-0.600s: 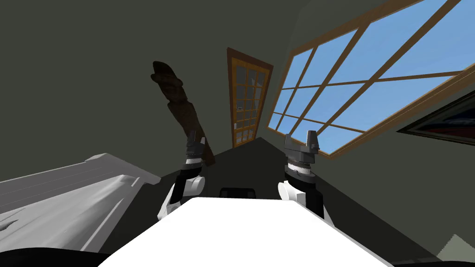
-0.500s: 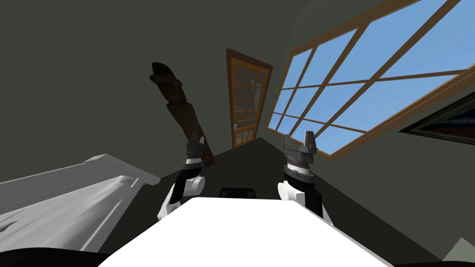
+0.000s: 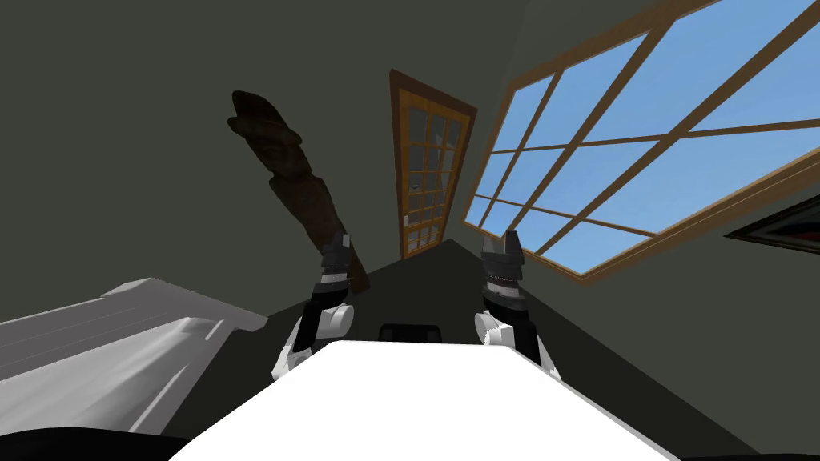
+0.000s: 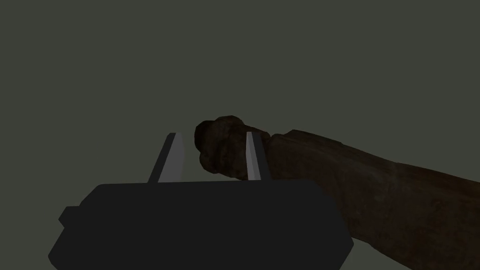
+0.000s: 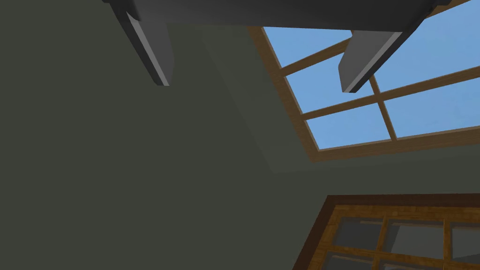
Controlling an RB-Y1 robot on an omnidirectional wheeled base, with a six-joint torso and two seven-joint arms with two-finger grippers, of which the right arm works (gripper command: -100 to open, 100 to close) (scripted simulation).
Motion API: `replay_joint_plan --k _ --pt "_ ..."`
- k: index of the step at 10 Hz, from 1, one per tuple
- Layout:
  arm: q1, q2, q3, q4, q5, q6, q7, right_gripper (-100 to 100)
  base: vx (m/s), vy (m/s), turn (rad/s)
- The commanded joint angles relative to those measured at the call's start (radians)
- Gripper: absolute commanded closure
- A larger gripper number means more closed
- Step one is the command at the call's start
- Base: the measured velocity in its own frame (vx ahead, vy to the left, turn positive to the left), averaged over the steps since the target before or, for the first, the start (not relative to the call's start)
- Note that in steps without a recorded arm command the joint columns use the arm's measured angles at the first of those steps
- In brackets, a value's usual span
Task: Pull the door open
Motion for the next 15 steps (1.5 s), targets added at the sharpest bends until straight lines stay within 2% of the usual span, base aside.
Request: replay_joint_plan --k 1,3,4,15 --pt "-0.016 -0.007 0.001 0.039 0.013 -0.007 0.026 -100 0.140 0.014 -0.010" --pt "-0.026 -0.012 0.003 0.070 0.023 -0.015 0.046 -100 0.109 0.005 -0.002" --pt "-0.038 -0.017 0.005 0.104 0.035 -0.023 0.069 -100 0.111 0.015 -0.006" --pt "-0.109 -0.044 0.019 0.318 0.109 -0.076 0.210 -100 0.103 0.012 -0.005"
